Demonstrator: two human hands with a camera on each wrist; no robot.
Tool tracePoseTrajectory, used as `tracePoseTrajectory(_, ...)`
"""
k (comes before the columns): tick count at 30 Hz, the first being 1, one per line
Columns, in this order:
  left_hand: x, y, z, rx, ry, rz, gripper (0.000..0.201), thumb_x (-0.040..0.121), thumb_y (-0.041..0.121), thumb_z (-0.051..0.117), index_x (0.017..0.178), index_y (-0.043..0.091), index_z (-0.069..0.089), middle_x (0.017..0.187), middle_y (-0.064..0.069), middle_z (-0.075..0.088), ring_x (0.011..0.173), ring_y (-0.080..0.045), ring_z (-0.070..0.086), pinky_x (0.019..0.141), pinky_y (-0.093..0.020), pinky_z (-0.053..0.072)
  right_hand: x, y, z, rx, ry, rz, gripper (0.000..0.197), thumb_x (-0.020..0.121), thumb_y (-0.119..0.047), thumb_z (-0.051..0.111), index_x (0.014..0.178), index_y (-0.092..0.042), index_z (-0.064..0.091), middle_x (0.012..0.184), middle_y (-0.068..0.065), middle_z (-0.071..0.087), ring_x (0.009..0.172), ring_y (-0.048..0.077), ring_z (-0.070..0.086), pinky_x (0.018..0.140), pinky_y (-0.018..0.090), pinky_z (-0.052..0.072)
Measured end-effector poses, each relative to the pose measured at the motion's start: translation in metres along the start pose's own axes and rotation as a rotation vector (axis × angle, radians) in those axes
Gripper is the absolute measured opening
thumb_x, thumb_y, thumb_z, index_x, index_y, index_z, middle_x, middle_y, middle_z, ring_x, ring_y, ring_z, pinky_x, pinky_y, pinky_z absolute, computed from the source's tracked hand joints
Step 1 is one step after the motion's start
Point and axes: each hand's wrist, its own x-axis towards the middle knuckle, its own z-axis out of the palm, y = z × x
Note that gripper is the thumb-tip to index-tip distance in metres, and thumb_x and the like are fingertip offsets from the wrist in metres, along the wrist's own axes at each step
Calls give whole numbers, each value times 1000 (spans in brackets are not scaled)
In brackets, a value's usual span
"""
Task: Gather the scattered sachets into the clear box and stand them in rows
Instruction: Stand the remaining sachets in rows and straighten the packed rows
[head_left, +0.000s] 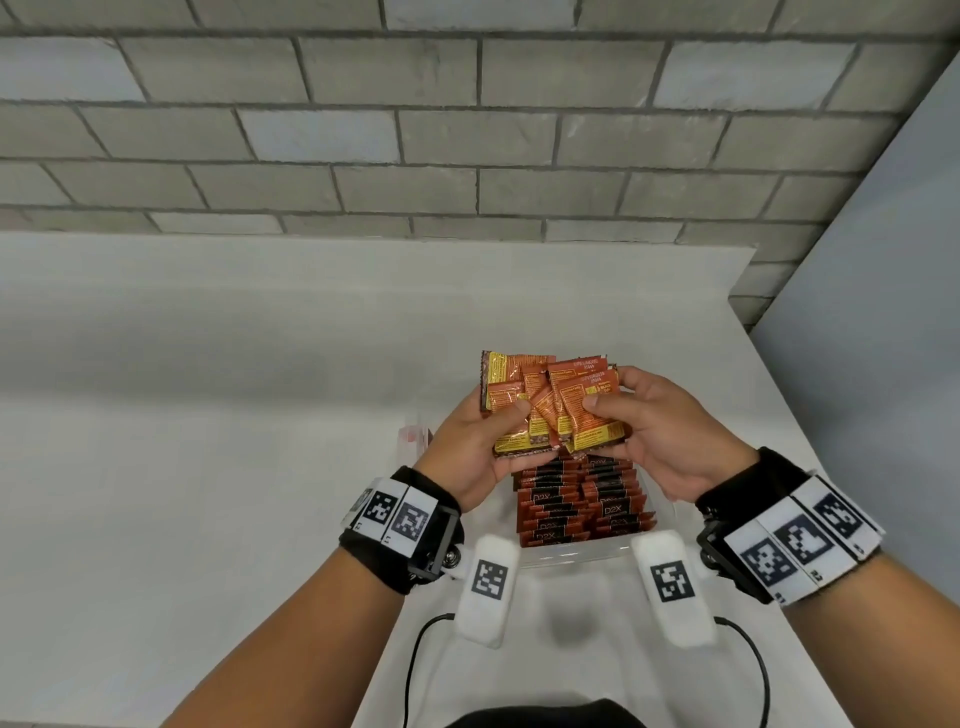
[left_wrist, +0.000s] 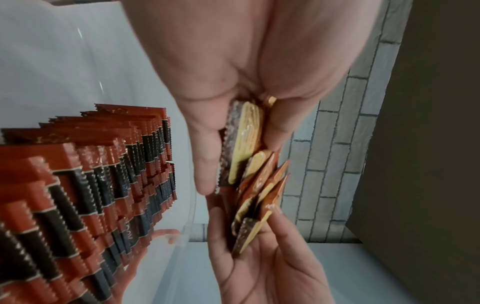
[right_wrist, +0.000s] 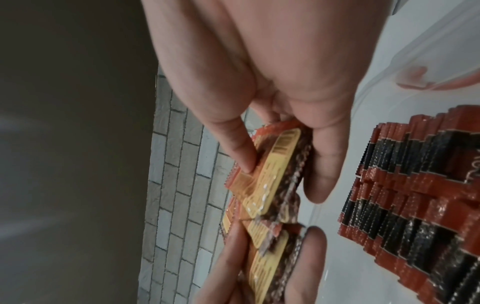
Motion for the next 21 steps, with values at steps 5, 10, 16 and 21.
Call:
tracePoseTrajectory(5,4,-1,-2,94,80,66,36,85,20,62,120,13,59,110,-8,71,101,-23,69,71,-33,60,0,-3,-1,2,21,-11,29,91,-3,56,119,-8,56,101,6,71,87,17,69,80,37,55)
tracePoseTrajectory(10,7,-2,-2,128,163,112,42,70,30,70,108,12,64,94,-3,74,88,-19,71,55,-22,57,0,-2,1,-3,-30,32,30,92,-4,54,122,-6,58,108,10,70,95,21,68,83,37,55)
tracePoseTrajectory(16,7,3,7,128,86,28,37,89,46,50,106,17,64,89,-4,73,82,-18,70,55,-25,58,2,1,7,-21,-13,15,29,91,-6,57,120,-7,56,107,12,70,94,24,68,85,43,54)
tracePoseTrajectory(21,9,8,-3,4,130,45,19,102,14,33,101,7,51,89,-19,65,66,-26,66,47,-26,50,4,-4,-5,-17,39,-17,23,92,-6,56,114,-12,59,100,7,71,84,17,69,74,34,54)
